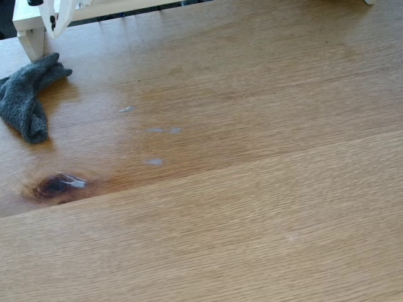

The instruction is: Clean the area in front of the robot

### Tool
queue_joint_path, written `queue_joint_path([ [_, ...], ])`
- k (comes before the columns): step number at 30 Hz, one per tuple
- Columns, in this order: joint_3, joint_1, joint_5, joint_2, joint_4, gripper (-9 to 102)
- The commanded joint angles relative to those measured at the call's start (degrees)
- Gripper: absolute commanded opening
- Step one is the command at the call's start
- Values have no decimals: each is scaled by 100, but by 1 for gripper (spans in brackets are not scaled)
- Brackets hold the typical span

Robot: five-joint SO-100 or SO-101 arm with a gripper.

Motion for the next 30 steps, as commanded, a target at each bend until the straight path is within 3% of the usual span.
queue_joint_path([
  [1, 642, -308, -220, -272, -466, 10],
  [4, 633, -527, -448, -97, -721, 9],
  [7, 624, -782, -694, 202, -703, 16],
  [10, 519, -694, -905, -176, -1248, 20],
  [16, -686, -220, -914, -2259, -2276, 23],
  [24, -3059, 870, -545, -5133, -2566, 31],
  [30, -4271, 1837, -448, -6390, -2672, 34],
])
